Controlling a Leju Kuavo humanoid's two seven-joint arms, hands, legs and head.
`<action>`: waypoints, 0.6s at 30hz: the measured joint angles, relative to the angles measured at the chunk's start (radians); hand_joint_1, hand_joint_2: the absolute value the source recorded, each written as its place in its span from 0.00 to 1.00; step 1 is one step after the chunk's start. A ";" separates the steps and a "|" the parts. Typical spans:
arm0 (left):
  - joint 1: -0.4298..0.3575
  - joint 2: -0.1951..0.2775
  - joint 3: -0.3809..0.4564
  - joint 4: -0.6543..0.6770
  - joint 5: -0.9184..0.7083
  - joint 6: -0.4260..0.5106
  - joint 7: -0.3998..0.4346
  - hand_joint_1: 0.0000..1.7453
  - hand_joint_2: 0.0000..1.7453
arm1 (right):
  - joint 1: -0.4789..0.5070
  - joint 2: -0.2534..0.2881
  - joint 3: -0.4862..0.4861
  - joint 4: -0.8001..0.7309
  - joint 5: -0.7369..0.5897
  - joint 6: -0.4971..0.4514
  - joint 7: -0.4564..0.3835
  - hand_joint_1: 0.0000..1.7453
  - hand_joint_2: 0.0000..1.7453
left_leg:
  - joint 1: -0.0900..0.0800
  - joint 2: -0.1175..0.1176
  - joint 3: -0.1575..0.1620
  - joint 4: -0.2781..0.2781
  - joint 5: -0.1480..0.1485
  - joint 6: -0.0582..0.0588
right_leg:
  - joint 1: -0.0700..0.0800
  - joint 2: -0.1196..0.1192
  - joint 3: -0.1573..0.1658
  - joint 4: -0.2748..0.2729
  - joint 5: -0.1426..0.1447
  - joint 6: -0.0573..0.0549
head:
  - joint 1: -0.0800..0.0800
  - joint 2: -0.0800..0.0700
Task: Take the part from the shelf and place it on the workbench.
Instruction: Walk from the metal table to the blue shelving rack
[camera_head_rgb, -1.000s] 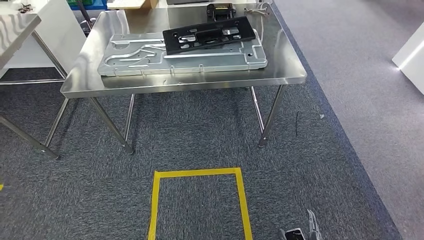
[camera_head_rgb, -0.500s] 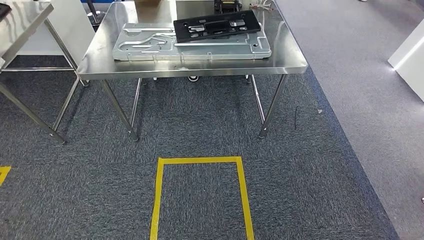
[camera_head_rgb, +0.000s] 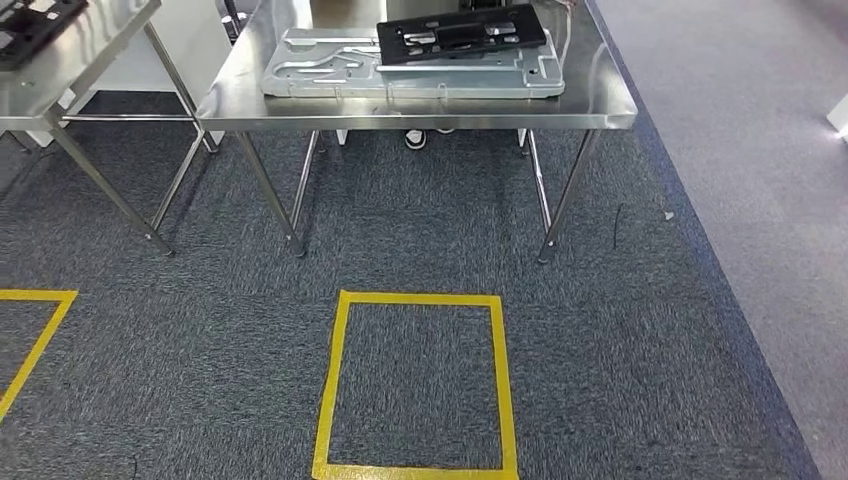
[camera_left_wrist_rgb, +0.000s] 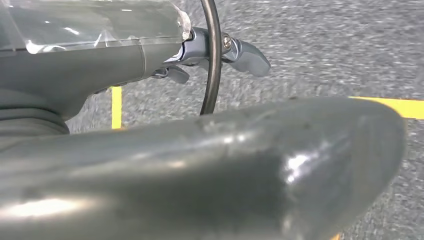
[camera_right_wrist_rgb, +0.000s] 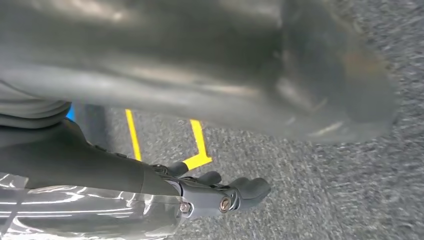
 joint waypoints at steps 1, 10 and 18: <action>0.000 0.001 0.000 0.000 -0.001 0.002 0.000 0.00 0.00 | 0.000 0.000 -0.001 0.007 0.001 0.006 0.005 0.00 0.00 | 0.002 0.011 -0.024 0.066 -0.042 -0.005 | 0.002 -0.012 -0.007 0.002 0.004 -0.003 | 0.000 0.000; -0.007 0.011 0.000 0.000 0.000 0.001 -0.018 0.00 0.00 | -0.009 0.000 0.003 0.042 0.043 0.080 -0.030 0.00 0.00 | -0.008 0.101 0.132 -0.087 -0.013 0.011 | 0.011 -0.104 -0.036 0.025 0.007 0.016 | 0.000 0.000; -0.009 0.014 0.004 0.000 0.003 0.018 0.025 0.00 0.00 | -0.014 -0.005 0.015 0.050 0.070 0.103 -0.014 0.00 0.00 | 0.000 0.027 0.119 -0.113 0.010 0.051 | 0.005 -0.012 -0.168 0.291 -0.123 0.044 | 0.000 0.000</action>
